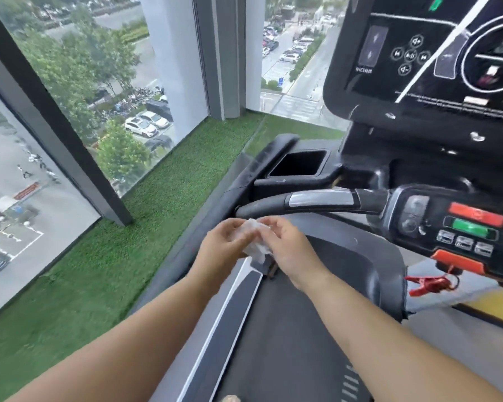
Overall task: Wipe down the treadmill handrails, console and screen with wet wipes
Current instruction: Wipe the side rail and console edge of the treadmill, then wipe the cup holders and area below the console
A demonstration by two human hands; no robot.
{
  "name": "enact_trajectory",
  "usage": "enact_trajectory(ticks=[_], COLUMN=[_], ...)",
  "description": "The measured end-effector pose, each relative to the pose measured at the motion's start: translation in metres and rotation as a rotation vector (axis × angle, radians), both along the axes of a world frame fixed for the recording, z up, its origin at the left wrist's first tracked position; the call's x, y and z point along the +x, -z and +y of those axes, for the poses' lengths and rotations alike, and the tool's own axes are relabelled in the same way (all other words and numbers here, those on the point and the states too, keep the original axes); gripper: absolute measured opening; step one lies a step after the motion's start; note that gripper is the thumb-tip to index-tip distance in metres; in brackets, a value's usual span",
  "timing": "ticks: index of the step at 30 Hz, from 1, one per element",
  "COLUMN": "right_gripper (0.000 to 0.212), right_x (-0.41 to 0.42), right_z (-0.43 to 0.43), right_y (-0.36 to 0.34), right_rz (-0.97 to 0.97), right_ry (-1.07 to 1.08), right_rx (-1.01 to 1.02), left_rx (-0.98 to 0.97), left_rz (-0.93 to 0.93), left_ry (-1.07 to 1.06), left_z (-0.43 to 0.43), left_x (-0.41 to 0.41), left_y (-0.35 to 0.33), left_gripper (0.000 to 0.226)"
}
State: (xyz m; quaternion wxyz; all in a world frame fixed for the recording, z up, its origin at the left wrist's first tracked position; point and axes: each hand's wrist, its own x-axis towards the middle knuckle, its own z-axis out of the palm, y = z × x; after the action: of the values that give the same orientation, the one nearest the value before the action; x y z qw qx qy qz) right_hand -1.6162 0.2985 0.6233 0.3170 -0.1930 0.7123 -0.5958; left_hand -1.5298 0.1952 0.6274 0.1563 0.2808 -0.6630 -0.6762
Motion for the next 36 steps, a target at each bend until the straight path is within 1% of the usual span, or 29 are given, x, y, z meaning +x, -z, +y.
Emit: enact_trajectory(ticks=[1, 3, 5, 7, 8, 10, 12, 13, 15, 16, 18, 19, 22, 24, 27, 30, 32, 34, 36], right_gripper=[0.018, 0.017, 0.012, 0.008, 0.009, 0.011, 0.012, 0.015, 0.026, 0.03, 0.034, 0.034, 0.034, 0.036, 0.04, 0.037, 0.033, 0.031, 0.03], right_x=[-0.002, -0.007, -0.016, -0.029, -0.037, -0.053, -0.067, -0.074, -0.084, -0.088, -0.093, -0.095, -0.1, -0.105, -0.111, -0.113, -0.113, -0.112, -0.112], right_z=[-0.001, -0.004, -0.009, -0.015, -0.018, -0.024, -0.029, -0.03, -0.032, -0.032, -0.031, -0.03, -0.03, -0.029, -0.027, -0.026, -0.025, -0.027, -0.026], right_y=[-0.006, -0.013, -0.017, -0.02, -0.021, -0.024, -0.027, -0.028, -0.028, -0.027, -0.025, -0.024, -0.023, -0.025, -0.025, -0.021, -0.019, -0.02, -0.021], right_rz=[0.079, 0.255, 0.474, 0.721, 0.84, 1.042, 1.17, 1.197, 1.225, 1.233, 1.231, 1.228, 1.201, 1.19, 1.2, 1.217, 1.218, 1.204, 1.202], right_ry=[-0.009, -0.032, -0.056, -0.084, -0.107, -0.139, -0.157, -0.181, -0.269, -0.308, -0.339, -0.342, -0.371, -0.412, -0.452, -0.423, -0.409, -0.399, -0.385], right_rx=[0.045, 0.142, 0.232, 0.312, 0.367, 0.457, 0.496, 0.538, 0.691, 0.768, 0.824, 0.811, 0.789, 0.808, 0.845, 0.756, 0.723, 0.715, 0.699], left_rx=[0.06, 0.16, 0.149, 0.035, -0.062, -0.321, -0.531, -0.617, -0.755, -0.8, -0.85, -0.863, -0.907, -0.984, -1.027, -1.08, -1.036, -0.983, -1.004], left_rz=[0.013, 0.034, 0.031, -0.004, -0.027, -0.083, -0.111, -0.115, -0.083, -0.049, 0.026, 0.064, 0.135, 0.121, 0.065, 0.02, 0.035, 0.075, 0.087], left_ry=[-0.039, -0.069, -0.072, -0.095, -0.103, -0.127, -0.168, -0.179, -0.15, -0.106, -0.008, 0.039, 0.124, 0.133, 0.124, 0.042, 0.03, 0.064, 0.1], left_z=[-0.001, -0.007, -0.015, -0.026, -0.033, -0.048, -0.062, -0.068, -0.074, -0.074, -0.069, -0.064, -0.052, -0.053, -0.06, -0.049, -0.032, -0.023, -0.026], left_x=[-0.001, -0.004, -0.009, -0.018, -0.023, -0.032, -0.042, -0.048, -0.061, -0.067, -0.075, -0.078, -0.08, -0.08, -0.079, -0.081, -0.085, -0.084, -0.077], left_y=[-0.002, -0.002, 0.0, 0.003, 0.004, 0.004, 0.005, 0.008, 0.02, 0.028, 0.05, 0.059, 0.074, 0.078, 0.084, 0.087, 0.088, 0.089, 0.095], left_gripper=[0.007, 0.006, 0.009, 0.011, 0.011, 0.009, 0.012, 0.016, 0.016, 0.013, 0.009, 0.012, 0.031, 0.034, 0.034, 0.039, 0.041, 0.042, 0.043])
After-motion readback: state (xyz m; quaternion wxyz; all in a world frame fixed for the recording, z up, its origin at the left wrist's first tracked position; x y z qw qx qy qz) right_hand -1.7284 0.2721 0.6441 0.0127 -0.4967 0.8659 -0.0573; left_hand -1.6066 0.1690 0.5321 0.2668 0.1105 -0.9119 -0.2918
